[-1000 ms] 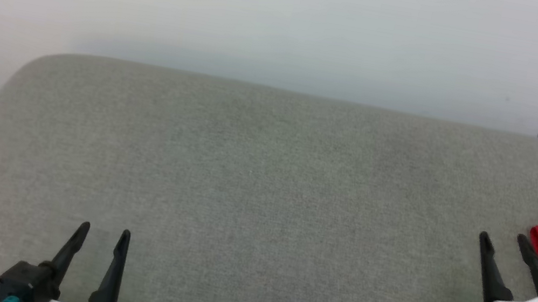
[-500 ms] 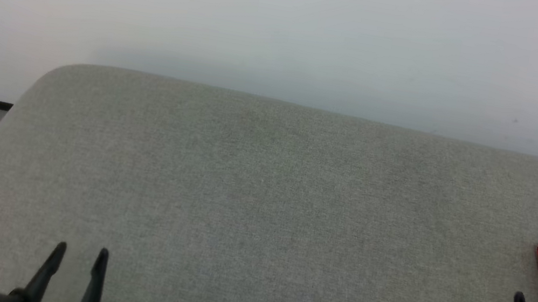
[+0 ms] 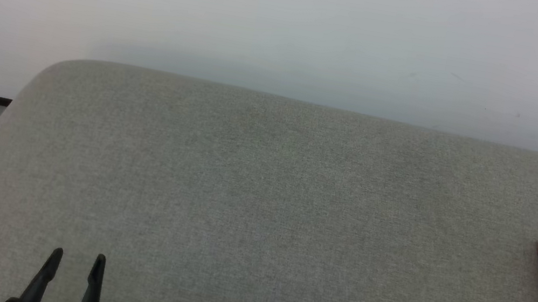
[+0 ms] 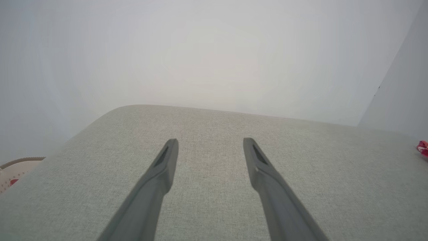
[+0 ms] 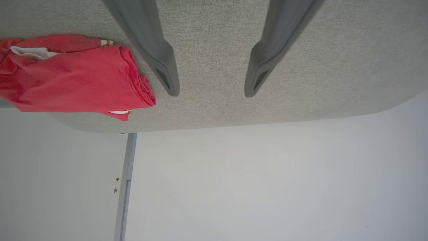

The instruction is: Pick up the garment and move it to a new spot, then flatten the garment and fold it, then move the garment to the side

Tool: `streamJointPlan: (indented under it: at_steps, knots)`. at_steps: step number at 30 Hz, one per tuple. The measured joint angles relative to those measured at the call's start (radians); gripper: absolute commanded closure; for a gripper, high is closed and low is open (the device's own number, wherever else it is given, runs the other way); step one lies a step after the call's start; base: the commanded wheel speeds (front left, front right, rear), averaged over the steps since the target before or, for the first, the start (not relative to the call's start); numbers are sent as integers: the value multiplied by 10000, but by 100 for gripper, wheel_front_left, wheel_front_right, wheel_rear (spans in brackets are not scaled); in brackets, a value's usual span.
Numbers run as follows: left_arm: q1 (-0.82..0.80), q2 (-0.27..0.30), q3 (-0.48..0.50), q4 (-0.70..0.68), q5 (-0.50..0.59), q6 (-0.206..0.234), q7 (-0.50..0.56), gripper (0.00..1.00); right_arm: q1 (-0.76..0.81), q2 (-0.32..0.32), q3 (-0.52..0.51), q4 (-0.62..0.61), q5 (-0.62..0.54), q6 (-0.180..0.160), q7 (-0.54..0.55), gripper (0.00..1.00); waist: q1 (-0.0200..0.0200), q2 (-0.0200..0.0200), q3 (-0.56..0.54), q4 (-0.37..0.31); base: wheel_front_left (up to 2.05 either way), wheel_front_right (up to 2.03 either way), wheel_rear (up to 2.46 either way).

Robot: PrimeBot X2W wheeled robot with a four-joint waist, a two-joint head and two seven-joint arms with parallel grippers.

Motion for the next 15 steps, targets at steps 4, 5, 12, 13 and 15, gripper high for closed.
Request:
streamJointPlan:
  at_steps: [4, 5, 12, 13, 15]
  knots:
    - [-38, 13, -8, 13, -65, 0, 0, 0, 12, 50, -31, -105, -21, 0, 31, 0, 0, 0, -8, -7, 0, 0, 0]
    - [-40, 19, -21, 10, -79, 0, 0, 0, 17, 54, -48, -117, -29, 0, 38, 0, 0, 0, -7, -7, 0, 0, 0]
    - [-17, -6, -125, 105, -153, -2, 2, 100, 84, 163, 25, 46, 40, 2, 113, 100, 0, 0, -6, 13, 0, 0, 0]
    - [35, -58, -142, 198, -155, -2, 2, 100, 116, 226, 42, 144, 50, 2, 117, 100, 0, 0, -6, 13, 0, 0, 0]
    - [85, -140, -178, 403, -157, -2, 2, 100, 201, 345, 75, 334, 77, 2, 127, 100, 0, 0, -5, 11, 0, 0, 0]
